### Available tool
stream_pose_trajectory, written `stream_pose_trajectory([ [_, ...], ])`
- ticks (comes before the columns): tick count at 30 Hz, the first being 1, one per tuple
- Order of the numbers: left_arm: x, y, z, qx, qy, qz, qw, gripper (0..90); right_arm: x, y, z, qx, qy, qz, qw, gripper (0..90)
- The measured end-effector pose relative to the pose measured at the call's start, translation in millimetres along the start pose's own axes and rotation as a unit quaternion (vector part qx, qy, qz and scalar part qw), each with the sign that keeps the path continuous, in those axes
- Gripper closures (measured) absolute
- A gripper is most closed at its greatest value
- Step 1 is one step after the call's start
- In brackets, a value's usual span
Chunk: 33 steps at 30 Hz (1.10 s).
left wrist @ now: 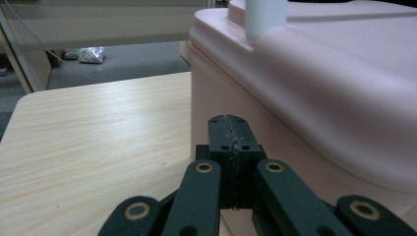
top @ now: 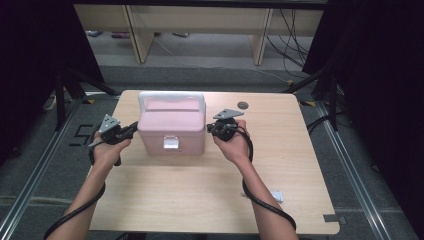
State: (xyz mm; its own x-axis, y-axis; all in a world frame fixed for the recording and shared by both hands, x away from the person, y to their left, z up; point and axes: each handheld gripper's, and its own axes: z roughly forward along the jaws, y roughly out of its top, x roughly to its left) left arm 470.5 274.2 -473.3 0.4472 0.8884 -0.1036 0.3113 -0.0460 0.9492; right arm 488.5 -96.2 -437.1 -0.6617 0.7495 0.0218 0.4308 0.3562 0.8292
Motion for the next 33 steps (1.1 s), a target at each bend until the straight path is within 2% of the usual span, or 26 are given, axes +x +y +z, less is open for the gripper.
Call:
stream_pose_trajectory([
  [2, -2.3, 1.0, 0.7, -0.001, -0.004, 0.005, 1.0, 89.6, 1.0, -2.2, 4.3, 0.0, 0.007, 0.0, 1.0, 90.0],
  [3, -2.9, 1.6, 0.6, 0.002, 0.0, 0.01, 0.9999, 89.6, -0.4, -2.2, 4.5, -0.001, 0.005, -0.014, 0.9999, 90.0],
  [5, -2.6, 1.6, 0.7, 0.002, -0.003, 0.008, 1.0, 89.6, 0.3, -3.6, 5.3, -0.005, 0.009, 0.002, 0.9999, 90.0],
  [7, -3.0, 1.2, 0.3, 0.004, -0.009, 0.01, 0.9999, 89.6, -0.3, -3.7, 4.8, -0.003, 0.014, 0.001, 0.9999, 90.0],
  [8, -4.8, 1.0, -0.4, 0.006, -0.012, 0.015, 0.9998, 89.6, -2.4, -4.1, 4.0, -0.003, 0.013, -0.012, 0.9998, 90.0],
  [11, -8.6, 1.3, -1.1, 0.008, -0.016, 0.021, 0.9996, 89.6, -2.9, -5.4, 2.6, -0.001, 0.015, -0.002, 0.9999, 90.0],
  [15, -18.3, 0.6, 0.4, 0.008, -0.029, 0.024, 0.9992, 89.6, -9.7, -8.2, -5.9, 0.008, 0.014, -0.001, 0.9999, 90.0],
  [16, -22.2, 0.4, 0.8, 0.009, -0.03, 0.027, 0.9991, 89.6, -12.1, -9.8, -8.8, 0.007, 0.012, -0.005, 0.9999, 90.0],
  [18, -28.2, -0.2, 3.5, 0.004, -0.036, 0.024, 0.999, 89.6, -15.3, -14.1, -15.5, 0.009, 0.017, 0.008, 0.9998, 90.0],
  [19, -31.7, 0.2, 4.5, 0.008, -0.037, 0.025, 0.999, 89.7, -18.5, -17.6, -21.2, 0.008, 0.013, 0.0, 0.9999, 90.0],
  [20, -39.1, 0.8, 6.8, 0.009, -0.043, 0.029, 0.9986, 89.6, -19.2, -18.7, -24.3, 0.012, 0.015, 0.003, 0.9998, 90.0],
  [21, -39.1, 0.8, 6.8, 0.009, -0.043, 0.029, 0.9986, 89.7, -19.2, -18.7, -24.3, 0.012, 0.015, 0.003, 0.9998, 90.0],
  [22, -45.2, 1.1, 8.4, 0.011, -0.047, 0.033, 0.9983, 89.7, -23.8, -20.1, -28.0, 0.011, 0.009, -0.019, 0.9997, 90.0],
  [24, -55.2, 1.2, 11.7, 0.011, -0.06, 0.037, 0.9975, 89.7, -28.9, -24.6, -38.2, 0.019, 0.008, -0.004, 0.9998, 90.0],
  [25, -60.6, 1.6, 13.2, 0.014, -0.064, 0.039, 0.9971, 89.7, -32.6, -26.8, -43.1, 0.02, 0.003, -0.007, 0.9998, 90.0],
  [26, -67.2, 2.3, 15.6, 0.016, -0.07, 0.043, 0.9965, 89.7, -38.4, -33.3, -55.1, 0.024, -0.001, 0.011, 0.9997, 90.0],
  [27, -70.0, 2.6, 16.8, 0.017, -0.071, 0.045, 0.9963, 89.7, -38.4, -33.3, -55.1, 0.024, -0.001, 0.011, 0.9997, 90.0],
  [28, -77.7, 3.2, 20.2, 0.017, -0.077, 0.045, 0.9959, 89.7, -41.3, -34.7, -57.6, 0.024, -0.005, 0.002, 0.9997, 90.0],
  [29, -83.6, 3.7, 23.2, 0.016, -0.083, 0.046, 0.9954, 89.7, -44.8, -37.8, -64.2, 0.028, -0.008, 0.006, 0.9995, 90.0],
  [30, -89.3, 4.5, 25.5, 0.019, -0.085, 0.048, 0.995, 89.7, -50.4, -40.0, -68.3, 0.024, -0.015, -0.013, 0.9995, 90.0],
  [31, -95.1, 5.5, 27.6, 0.024, -0.087, 0.049, 0.9947, 89.7, -50.8, -43.2, -73.9, 0.03, -0.019, 0.012, 0.9993, 90.0],
  [32, -100.6, 5.9, 30.5, 0.023, -0.091, 0.05, 0.9943, 89.7, -58.7, -48.5, -81.5, 0.022, -0.027, 0.011, 0.9993, 90.0],
  [33, -104.5, 6.5, 32.1, 0.026, -0.093, 0.052, 0.994, 89.7, -60.0, -49.6, -86.0, 0.03, -0.027, 0.022, 0.9989, 90.0],
])
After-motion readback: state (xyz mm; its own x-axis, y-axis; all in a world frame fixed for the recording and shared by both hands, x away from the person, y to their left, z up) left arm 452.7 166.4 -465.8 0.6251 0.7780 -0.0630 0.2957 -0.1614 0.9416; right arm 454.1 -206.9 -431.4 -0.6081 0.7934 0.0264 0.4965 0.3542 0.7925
